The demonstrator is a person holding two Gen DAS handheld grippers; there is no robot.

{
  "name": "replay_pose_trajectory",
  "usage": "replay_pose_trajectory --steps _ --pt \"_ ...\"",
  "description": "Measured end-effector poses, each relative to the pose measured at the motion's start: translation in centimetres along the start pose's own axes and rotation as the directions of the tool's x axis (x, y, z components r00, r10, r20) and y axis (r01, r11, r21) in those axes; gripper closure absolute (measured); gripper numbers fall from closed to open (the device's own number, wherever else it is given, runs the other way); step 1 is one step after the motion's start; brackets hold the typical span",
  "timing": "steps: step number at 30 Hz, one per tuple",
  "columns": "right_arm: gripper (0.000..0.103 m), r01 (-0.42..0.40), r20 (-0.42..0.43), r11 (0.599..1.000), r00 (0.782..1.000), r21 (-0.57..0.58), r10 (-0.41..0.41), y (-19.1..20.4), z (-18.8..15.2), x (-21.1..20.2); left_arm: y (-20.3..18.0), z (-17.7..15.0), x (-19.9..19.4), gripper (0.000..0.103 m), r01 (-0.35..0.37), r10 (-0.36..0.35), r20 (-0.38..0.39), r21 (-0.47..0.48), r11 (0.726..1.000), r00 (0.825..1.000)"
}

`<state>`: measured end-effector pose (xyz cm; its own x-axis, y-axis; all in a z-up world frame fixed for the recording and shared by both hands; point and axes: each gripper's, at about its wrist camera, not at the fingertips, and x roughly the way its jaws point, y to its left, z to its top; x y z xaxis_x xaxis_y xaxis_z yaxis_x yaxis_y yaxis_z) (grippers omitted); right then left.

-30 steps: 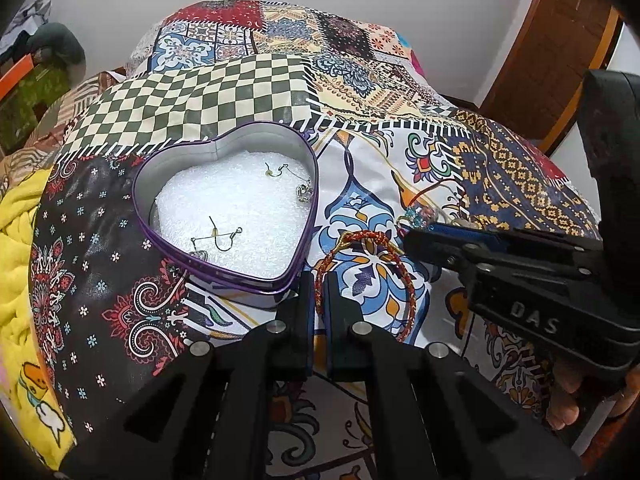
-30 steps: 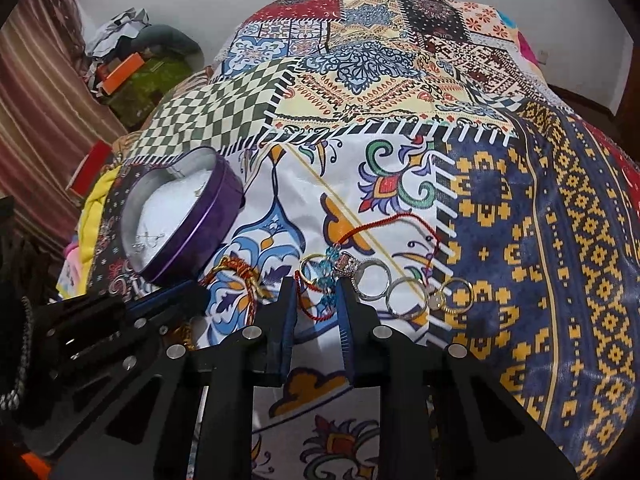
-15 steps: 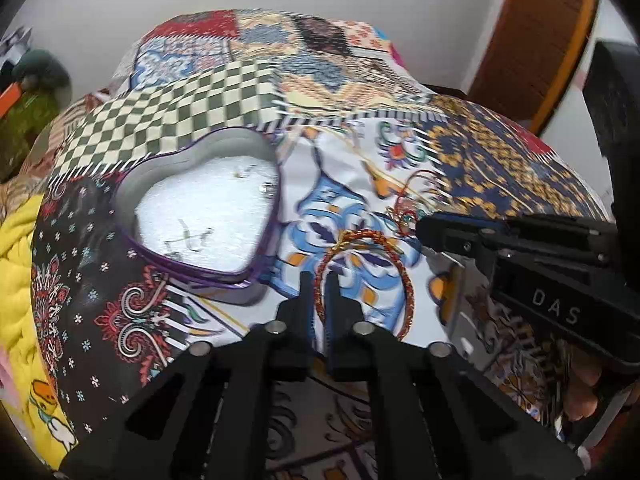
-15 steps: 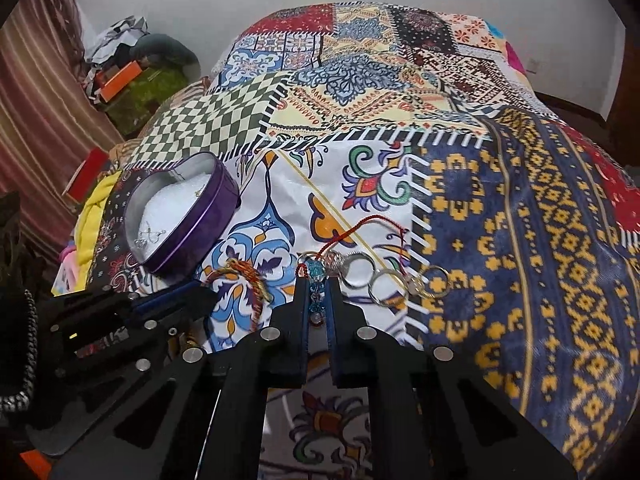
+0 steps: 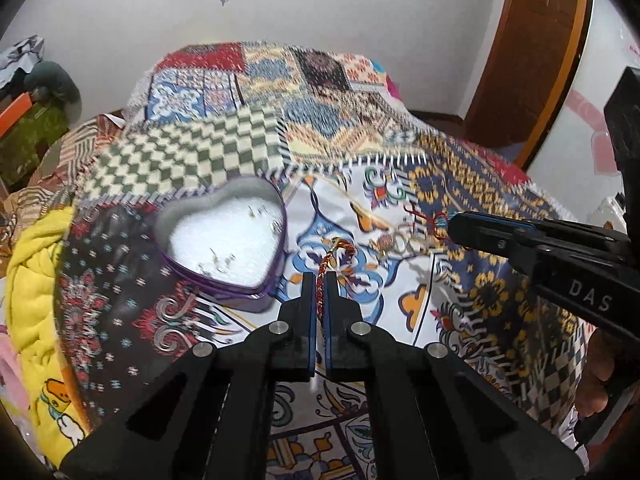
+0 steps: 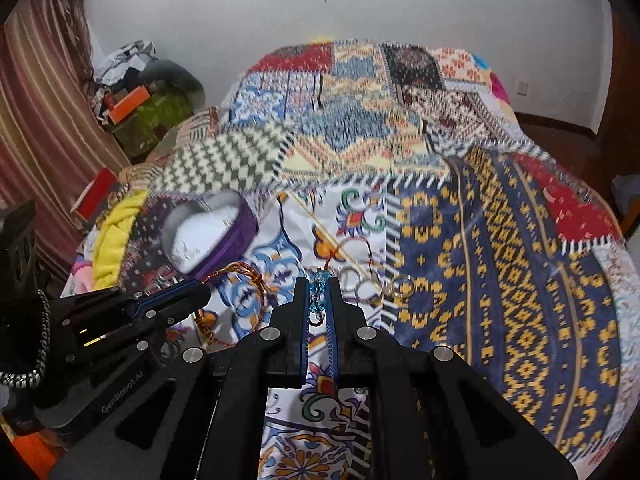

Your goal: Organize jewelry

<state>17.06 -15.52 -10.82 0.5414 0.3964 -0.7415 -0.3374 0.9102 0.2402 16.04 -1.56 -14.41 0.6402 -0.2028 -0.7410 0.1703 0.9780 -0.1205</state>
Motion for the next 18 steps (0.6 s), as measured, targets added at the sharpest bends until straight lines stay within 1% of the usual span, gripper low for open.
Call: replay_pose_trajectory --steps 7,14,18 --pt "0.096 -0.005 0.087 0.999 0.996 -0.039 0.008 1.5 1.5 -2.5 0.9 1.2 -3.1 0.102 -0.021 0.023 0.085 -0.022 1.0 0.996" --pt "0.096 -0.013 0.156 0.997 0.987 -0.076 0.025 3.3 3.0 -4.3 1.8 2.7 -5.8 0.102 -0.037 0.043 0.162 -0.04 0.999 0.986" --pt "0.096 -0.022 0.182 0.995 0.983 -0.096 0.039 4.4 3.7 -4.8 2.5 3.3 -6.9 0.102 -0.044 0.054 0.191 -0.055 0.998 0.98"
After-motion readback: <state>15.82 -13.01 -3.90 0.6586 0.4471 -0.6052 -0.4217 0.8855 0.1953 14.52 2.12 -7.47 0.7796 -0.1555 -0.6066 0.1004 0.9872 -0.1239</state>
